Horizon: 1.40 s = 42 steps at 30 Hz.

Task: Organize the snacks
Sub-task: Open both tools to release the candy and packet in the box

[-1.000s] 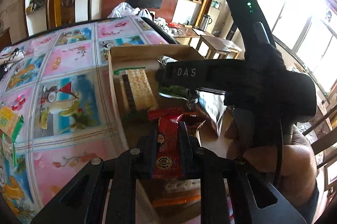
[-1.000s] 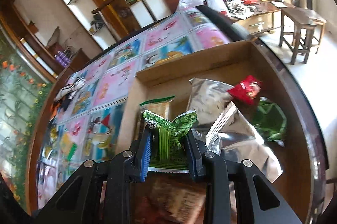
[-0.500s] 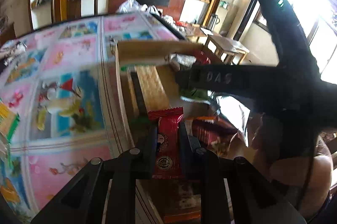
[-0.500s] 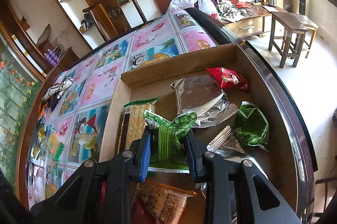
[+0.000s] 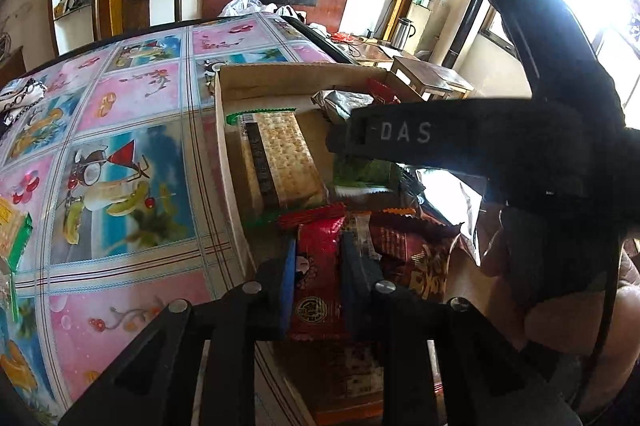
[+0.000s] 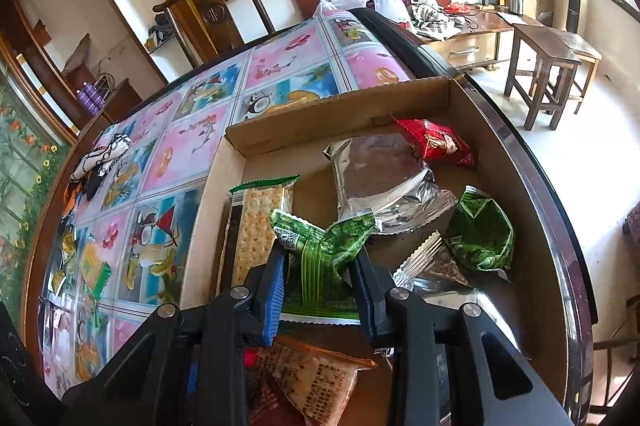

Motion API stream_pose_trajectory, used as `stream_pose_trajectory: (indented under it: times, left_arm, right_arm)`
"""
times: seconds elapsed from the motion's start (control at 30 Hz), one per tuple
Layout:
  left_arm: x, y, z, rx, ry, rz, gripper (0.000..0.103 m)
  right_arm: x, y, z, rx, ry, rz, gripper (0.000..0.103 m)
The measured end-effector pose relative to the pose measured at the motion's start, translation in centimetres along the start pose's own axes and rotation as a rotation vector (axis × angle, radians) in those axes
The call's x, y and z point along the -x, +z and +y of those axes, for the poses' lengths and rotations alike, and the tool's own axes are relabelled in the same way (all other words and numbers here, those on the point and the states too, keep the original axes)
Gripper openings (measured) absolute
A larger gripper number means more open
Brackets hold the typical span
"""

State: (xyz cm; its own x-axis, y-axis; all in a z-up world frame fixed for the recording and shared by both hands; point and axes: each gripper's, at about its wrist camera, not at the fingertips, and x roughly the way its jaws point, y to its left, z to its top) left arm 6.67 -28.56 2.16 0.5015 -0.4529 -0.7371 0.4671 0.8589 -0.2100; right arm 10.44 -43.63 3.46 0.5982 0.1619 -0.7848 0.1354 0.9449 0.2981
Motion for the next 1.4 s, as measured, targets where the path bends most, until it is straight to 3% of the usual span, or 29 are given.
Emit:
stream_pose_trajectory:
  times: [0.37,0.7,0.83,1.07,1.4]
  left_arm:
    - [1.1,0.4,-0.1,-0.002,-0.004,-0.039,0.041]
    - [2.0,0.5,-0.2,-0.006,0.008,-0.069,0.045]
    - [2.2,0.5,-0.1,-0.002,0.011,-0.075,0.045]
    - [2.8,0.6,0.2,0.004,0.024,-0.089,0.05]
    - [4.2,0.6,1.8,0.009,0.073,-0.111,0.052]
  right_arm:
    - [0.5,0.0,0.0,-0.002,-0.005,-0.025,0.042]
    - [1.3,0.2,0.0,-0.002,-0.018,-0.056,0.048]
    - [1.9,0.2,0.1,0.009,-0.041,-0.088,0.048]
    - [4.4,0.6,1.0,0.036,-0.022,-0.224,0.048]
    - [5.2,0.6,1.7,0.047,0.005,-0.292,0.048]
